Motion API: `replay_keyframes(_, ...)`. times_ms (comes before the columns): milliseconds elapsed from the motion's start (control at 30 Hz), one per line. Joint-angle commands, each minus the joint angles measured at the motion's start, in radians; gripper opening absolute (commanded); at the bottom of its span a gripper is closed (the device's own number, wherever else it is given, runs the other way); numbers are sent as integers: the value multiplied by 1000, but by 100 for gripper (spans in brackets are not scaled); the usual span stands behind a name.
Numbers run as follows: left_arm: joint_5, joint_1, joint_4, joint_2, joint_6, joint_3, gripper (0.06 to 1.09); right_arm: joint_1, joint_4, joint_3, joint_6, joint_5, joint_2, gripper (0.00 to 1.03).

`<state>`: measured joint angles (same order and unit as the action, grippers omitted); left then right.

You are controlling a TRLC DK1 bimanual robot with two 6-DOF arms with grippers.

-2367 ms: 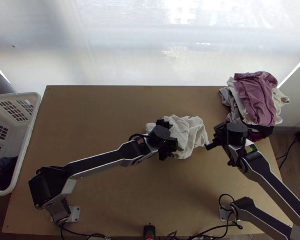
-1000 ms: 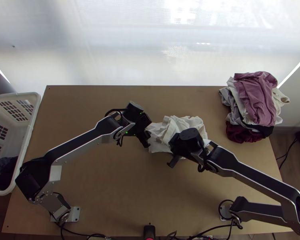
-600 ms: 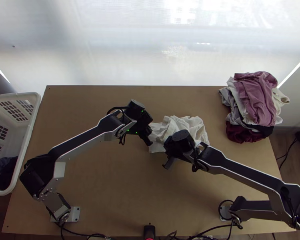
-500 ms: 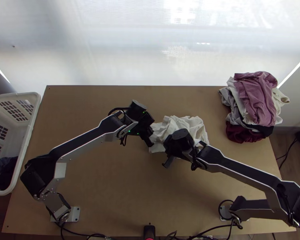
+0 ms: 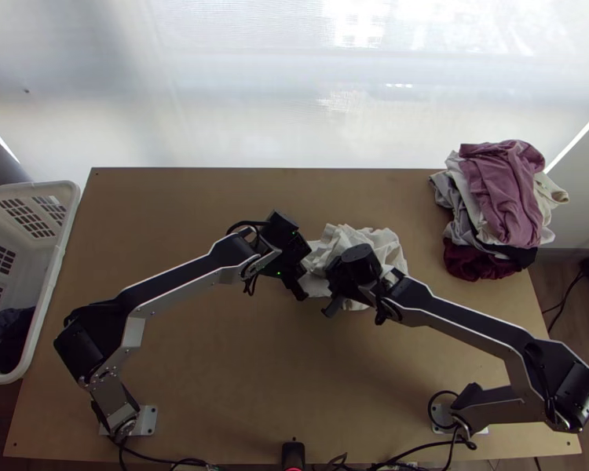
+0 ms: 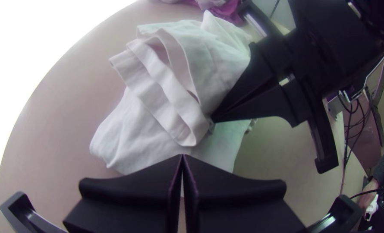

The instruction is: Fold the t-shirt

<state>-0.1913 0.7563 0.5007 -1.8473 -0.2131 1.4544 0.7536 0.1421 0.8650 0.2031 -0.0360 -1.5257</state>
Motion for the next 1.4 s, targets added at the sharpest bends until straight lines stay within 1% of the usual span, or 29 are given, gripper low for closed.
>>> replay_keyframes(0,-7,15,-13,-27,1,-20,14,-51,-19,-3,18,-2,-16,3)
replay_keyframes(400,-5,37,-45,-69,-11,-37,14,-212,-26,-4,90,10,13,3)
replay_keyframes(633,-4,31,-45,-72,-16,-39,14,-344,-21,-50,147,36,53,3)
replay_keyframes(800,-4,28,-45,-70,-25,-39,14,-456,-13,-95,203,64,107,3)
replay_keyframes(900,-4,28,-45,-70,-25,-35,14,-524,16,-98,229,82,141,3)
replay_keyframes(1033,-2,28,-45,-70,-26,-34,14,-580,76,-103,237,97,219,3)
replay_keyframes(1233,0,28,-44,-63,-34,-29,14,-591,166,-63,236,99,369,3)
replay_keyframes(1300,1,28,-42,-58,-34,-29,14,-543,186,-23,211,99,387,3)
replay_keyframes(1367,1,28,-39,-52,-34,-29,14,-470,191,8,186,97,384,3)
